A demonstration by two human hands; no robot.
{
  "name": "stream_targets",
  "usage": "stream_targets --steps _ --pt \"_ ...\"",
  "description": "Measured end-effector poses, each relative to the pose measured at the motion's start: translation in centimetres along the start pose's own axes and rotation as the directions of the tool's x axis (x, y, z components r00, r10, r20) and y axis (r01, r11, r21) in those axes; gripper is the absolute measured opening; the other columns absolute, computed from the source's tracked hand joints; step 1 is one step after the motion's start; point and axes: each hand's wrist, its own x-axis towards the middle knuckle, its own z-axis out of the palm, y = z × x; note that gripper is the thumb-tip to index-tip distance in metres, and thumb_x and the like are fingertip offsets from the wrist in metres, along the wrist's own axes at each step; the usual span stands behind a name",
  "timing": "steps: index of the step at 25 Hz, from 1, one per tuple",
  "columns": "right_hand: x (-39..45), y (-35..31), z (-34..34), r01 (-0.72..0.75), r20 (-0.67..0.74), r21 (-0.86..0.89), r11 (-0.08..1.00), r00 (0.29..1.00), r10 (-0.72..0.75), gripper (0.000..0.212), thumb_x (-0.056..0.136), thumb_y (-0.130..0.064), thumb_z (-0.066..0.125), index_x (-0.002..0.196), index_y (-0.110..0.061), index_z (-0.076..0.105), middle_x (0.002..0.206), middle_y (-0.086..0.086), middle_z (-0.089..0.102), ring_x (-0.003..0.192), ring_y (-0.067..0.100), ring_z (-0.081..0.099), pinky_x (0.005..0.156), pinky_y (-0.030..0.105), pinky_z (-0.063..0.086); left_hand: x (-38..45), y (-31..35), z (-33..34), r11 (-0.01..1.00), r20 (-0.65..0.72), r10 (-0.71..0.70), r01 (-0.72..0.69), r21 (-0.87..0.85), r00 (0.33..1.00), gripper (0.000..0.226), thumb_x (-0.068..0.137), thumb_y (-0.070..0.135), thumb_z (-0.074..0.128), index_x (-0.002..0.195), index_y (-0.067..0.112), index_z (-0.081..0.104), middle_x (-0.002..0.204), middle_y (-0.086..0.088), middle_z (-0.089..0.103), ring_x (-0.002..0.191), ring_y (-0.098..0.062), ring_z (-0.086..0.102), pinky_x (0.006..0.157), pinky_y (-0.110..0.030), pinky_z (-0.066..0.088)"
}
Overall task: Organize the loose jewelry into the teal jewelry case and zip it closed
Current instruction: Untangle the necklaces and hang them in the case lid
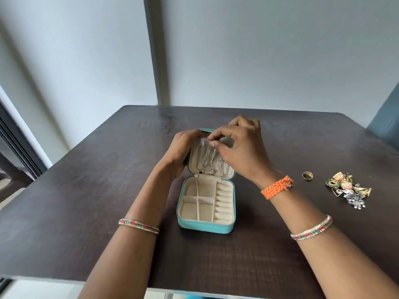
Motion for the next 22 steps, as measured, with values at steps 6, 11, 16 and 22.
stream_targets --steps 6,11,16,22 --pt "-0.38 1.27 0.67 0.125 -0.064 -0.213 0.969 0.988 -0.141 0.013 0.071 -0.019 0.077 0.081 -0.026 0.075 0.075 -0.004 0.067 0.087 0.014 0.048 0.079 0.03 0.019 0.08 -0.31 0.18 1.0 -0.016 0.008 -0.007 0.022 1.0 0.05 0.068 0.027 0.058 0.108 -0.001 0.066 0.096 -0.016 0.065 0.085 -0.025 0.058 0.07 -0.029 0.046" --pt "-0.59 0.71 1.08 0.114 -0.077 -0.352 0.929 0.986 -0.15 0.012 0.074 -0.021 0.075 0.083 -0.027 0.075 0.076 -0.012 0.072 0.088 0.014 0.047 0.081 0.033 0.018 -0.25 -0.12 0.13 0.998 0.019 0.001 -0.002 0.056 1.0 0.019 0.084 0.016 0.059 0.099 0.006 0.067 0.078 -0.008 0.061 0.064 -0.017 0.054 0.054 -0.02 0.043" --pt "-0.63 0.86 1.18 0.083 -0.076 -0.389 0.917 0.99 -0.122 0.009 0.071 -0.022 0.078 0.078 -0.025 0.073 0.081 -0.009 0.066 0.091 0.014 0.04 0.078 0.033 0.018 -0.29 -0.12 0.01 0.998 -0.024 -0.039 0.04 0.051 0.999 0.049 0.066 0.022 0.061 0.109 0.0 0.062 0.085 -0.011 0.059 0.07 -0.022 0.053 0.058 -0.024 0.041" --pt "-0.59 1.24 1.09 -0.039 -0.115 -0.292 0.956 0.993 0.005 0.017 0.071 -0.024 0.078 0.081 -0.024 0.064 0.083 -0.006 0.054 0.086 0.017 0.048 0.075 0.026 0.014 -0.36 0.01 0.26 0.996 -0.037 -0.038 0.041 0.079 0.999 0.053 0.061 0.023 0.057 0.109 0.003 0.062 0.089 -0.013 0.056 0.077 -0.022 0.049 0.059 -0.025 0.037"
